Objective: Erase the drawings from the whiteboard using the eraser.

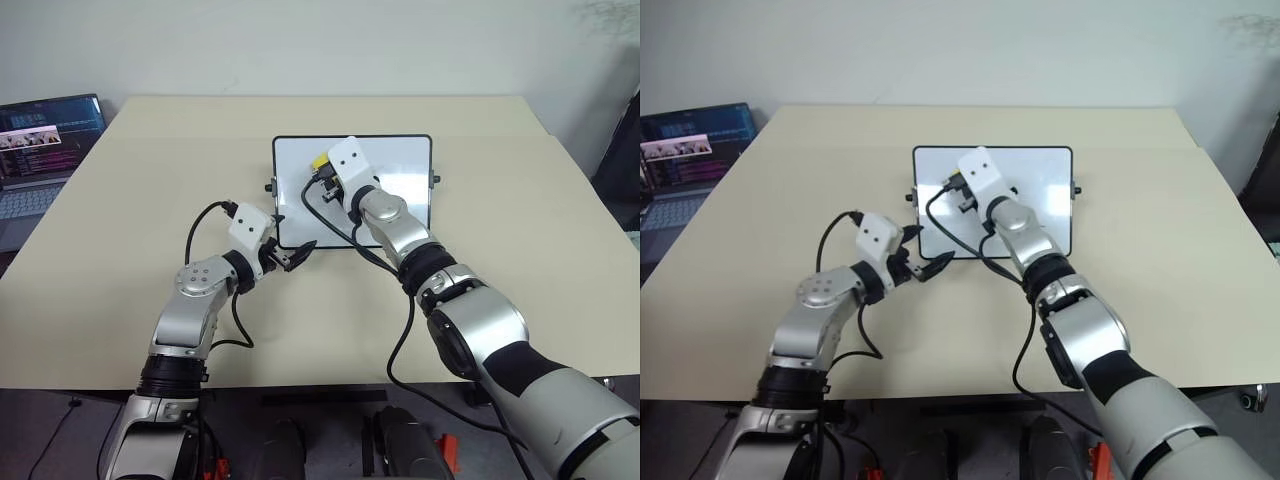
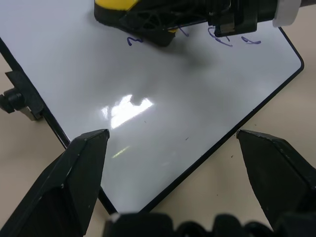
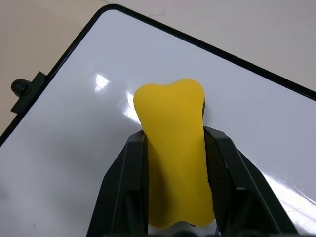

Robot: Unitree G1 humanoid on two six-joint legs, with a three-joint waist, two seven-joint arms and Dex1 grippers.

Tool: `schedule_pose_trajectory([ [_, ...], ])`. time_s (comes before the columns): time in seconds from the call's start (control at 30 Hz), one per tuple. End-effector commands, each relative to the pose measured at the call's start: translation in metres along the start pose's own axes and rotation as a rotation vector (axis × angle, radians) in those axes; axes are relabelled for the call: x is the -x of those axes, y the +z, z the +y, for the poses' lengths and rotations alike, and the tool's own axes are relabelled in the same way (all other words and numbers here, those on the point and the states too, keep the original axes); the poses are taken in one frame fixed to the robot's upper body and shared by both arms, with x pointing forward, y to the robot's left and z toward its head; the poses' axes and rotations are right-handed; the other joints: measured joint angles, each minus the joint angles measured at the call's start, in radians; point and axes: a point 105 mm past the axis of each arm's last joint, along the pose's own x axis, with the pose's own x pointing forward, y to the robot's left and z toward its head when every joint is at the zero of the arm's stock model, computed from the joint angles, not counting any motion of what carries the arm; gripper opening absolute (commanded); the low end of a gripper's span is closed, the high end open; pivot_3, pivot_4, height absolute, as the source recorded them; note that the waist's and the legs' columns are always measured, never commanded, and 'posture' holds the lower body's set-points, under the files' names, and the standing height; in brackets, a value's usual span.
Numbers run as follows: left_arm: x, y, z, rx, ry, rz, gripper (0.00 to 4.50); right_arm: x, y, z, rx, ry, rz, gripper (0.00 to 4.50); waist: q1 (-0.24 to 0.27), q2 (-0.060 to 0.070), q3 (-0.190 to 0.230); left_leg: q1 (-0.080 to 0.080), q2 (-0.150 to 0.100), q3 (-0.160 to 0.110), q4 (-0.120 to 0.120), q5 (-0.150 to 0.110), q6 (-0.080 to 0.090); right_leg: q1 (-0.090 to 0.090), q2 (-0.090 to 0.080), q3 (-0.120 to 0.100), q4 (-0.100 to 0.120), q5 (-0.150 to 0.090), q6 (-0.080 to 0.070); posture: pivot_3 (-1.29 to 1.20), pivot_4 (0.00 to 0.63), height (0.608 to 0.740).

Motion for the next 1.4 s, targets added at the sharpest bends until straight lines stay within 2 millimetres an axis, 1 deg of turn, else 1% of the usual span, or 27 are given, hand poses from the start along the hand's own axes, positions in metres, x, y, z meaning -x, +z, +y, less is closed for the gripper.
schedule_pose_trajectory([
  [0.03,0.003,0.017,0.004,-0.047,0.014,-0.045,4.5,0.002,-0.023,0.02,0.052,0.078,0.074,1.2,-0.002,0.0,0.0,0.0,0.0,0.0,0.0,0.0,0.0,0.0,0.0,0.0,0.0,0.0,0.0,0.0,0.15,0.74],
  [0.1,0.003,0.018,0.006,-0.05,0.017,-0.044,4.5,0.004,-0.032,0.034,0.08,0.134,0.09,1.2,-0.005,-0.001,-0.001,0.001,0.0,0.0,0.0,0.0,0.0,0.0,0.0,0.0,0.0,0.0,0.0,0.0,0.15,0.74],
  [0.23,0.003,0.018,0.009,-0.053,0.022,-0.044,4.5,0.008,-0.045,0.048,0.096,0.204,0.117,1.2,-0.015,-0.001,-0.002,0.002,0.0,0.0,0.0,0.0,0.0,0.001,0.0,0.0,0.001,-0.001,0.002,0.0,0.15,0.74],
  [0.33,0.003,0.019,0.009,-0.055,0.023,-0.045,4.5,0.01,-0.051,0.053,0.101,0.23,0.126,1.2,-0.019,-0.002,-0.003,0.002,0.0,-0.001,0.0,0.0,0.0,0.002,0.001,0.0,0.001,-0.001,0.003,0.0,0.15,0.74],
  [0.4,0.003,0.019,0.009,-0.055,0.022,-0.045,4.5,0.012,-0.056,0.052,0.108,0.229,0.136,1.2,-0.021,-0.003,-0.003,0.003,0.0,-0.001,0.0,0.001,0.0,0.002,0.001,0.0,0.001,-0.001,0.003,0.0,0.15,0.74],
  [0.5,0.002,0.019,0.009,-0.058,0.021,-0.045,4.5,0.011,-0.053,0.037,0.112,0.165,0.125,1.2,-0.02,-0.003,-0.003,0.003,0.0,-0.001,0.0,0.001,0.0,0.002,0.001,0.0,0.002,-0.001,0.003,0.0,0.15,0.74],
  [0.63,0.001,0.019,0.008,-0.058,0.016,-0.046,4.5,0.008,-0.038,-0.002,0.113,-0.013,0.092,1.2,-0.014,-0.003,-0.003,0.003,0.0,-0.001,0.001,0.001,0.001,0.002,0.001,0.0,0.002,-0.001,0.003,0.0,0.15,0.74],
  [0.73,0.0,0.019,0.008,-0.059,0.014,-0.046,4.5,0.009,-0.033,-0.025,0.074,-0.111,0.086,1.2,0.002,-0.003,-0.004,0.002,0.0,-0.002,0.001,0.002,0.002,0.002,0.001,0.0,0.001,0.0,0.003,0.0,0.15,0.74],
  [0.8,-0.001,0.02,0.008,-0.06,0.011,-0.046,4.5,0.011,-0.033,-0.034,0.073,-0.149,0.09,1.2,0.007,-0.004,-0.004,0.002,0.0,-0.002,0.001,0.003,0.002,0.002,0.001,0.0,0.001,0.0,0.003,0.0,0.15,0.74],
  [0.93,-0.003,0.021,0.008,-0.061,0.005,-0.049,4.5,0.013,-0.039,-0.04,0.087,-0.179,0.112,1.2,0.005,-0.004,-0.004,0.001,0.0,-0.002,0.001,0.003,0.002,0.002,0.001,0.0,0.001,0.0,0.003,0.0,0.15,0.74],
  [1.1,-0.006,0.021,0.007,-0.061,-0.004,-0.052,4.5,0.011,-0.038,-0.029,0.093,-0.134,0.102,1.2,0.005,-0.004,-0.004,0.001,0.0,-0.002,0.001,0.003,0.002,0.002,0.001,0.0,0.0,0.0,0.003,0.0,0.15,0.74],
  [1.17,-0.006,0.021,0.007,-0.061,-0.006,-0.052,4.5,0.01,-0.034,-0.024,0.091,-0.109,0.082,1.2,0.005,-0.004,-0.004,0.001,0.0,-0.002,0.001,0.003,0.002,0.002,0.001,0.0,0.0,0.0,0.003,0.0,0.15,0.74],
  [1.27,-0.006,0.021,0.007,-0.06,-0.008,-0.051,4.5,0.007,-0.02,-0.011,0.114,-0.028,0.038,1.2,0.001,-0.004,-0.004,0.001,0.0,-0.002,0.0,0.003,0.002,0.002,0.001,0.0,0.0,0.0,0.003,0.0,0.15,0.74],
  [1.4,-0.006,0.021,0.007,-0.06,-0.008,-0.051,4.5,0.007,-0.024,0.003,0.153,0.05,0.061,1.2,-0.007,-0.004,-0.004,0.001,0.0,-0.002,0.0,0.003,0.002,0.001,0.001,0.0,0.0,0.0,0.003,0.0,0.15,0.74],
])
